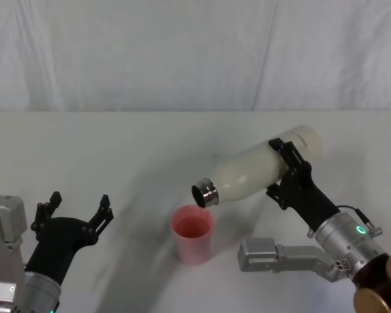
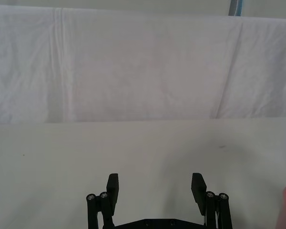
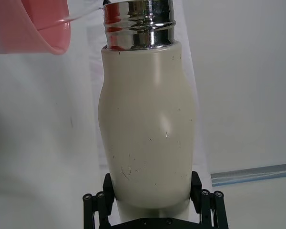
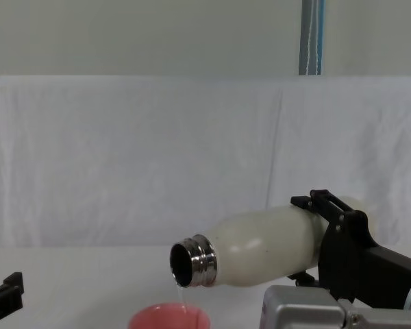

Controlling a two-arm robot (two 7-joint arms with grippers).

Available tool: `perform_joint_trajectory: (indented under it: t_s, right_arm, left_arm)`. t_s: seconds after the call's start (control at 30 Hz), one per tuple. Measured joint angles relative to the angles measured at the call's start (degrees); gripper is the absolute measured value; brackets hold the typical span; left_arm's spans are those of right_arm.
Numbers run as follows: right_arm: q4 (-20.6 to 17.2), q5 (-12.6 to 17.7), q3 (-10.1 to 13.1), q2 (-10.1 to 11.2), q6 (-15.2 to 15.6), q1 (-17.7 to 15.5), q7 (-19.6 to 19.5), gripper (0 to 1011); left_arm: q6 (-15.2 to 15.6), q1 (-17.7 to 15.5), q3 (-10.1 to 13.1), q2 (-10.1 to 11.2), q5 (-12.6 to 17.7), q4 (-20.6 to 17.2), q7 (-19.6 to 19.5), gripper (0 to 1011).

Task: Grasp the thermos with one hand and pour water into the cup lid.

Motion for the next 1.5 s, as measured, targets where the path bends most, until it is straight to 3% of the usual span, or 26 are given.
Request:
perform_joint_trajectory:
  t_s: [1.1, 1.5]
  right_arm:
    - [0.3, 0.0, -0.2, -0.1, -0.2, 0.2, -0.1, 956]
    - [0.1, 1.9, 0.4, -0.4, -0.9, -0.4, 0.4, 956]
  left_arm:
    - [0.0, 0.0, 0.0, 0.0, 0.0, 0.0, 0.0, 1001]
    - [0.0, 0.0, 0.0, 0.0, 0.0, 0.0, 0.0, 1001]
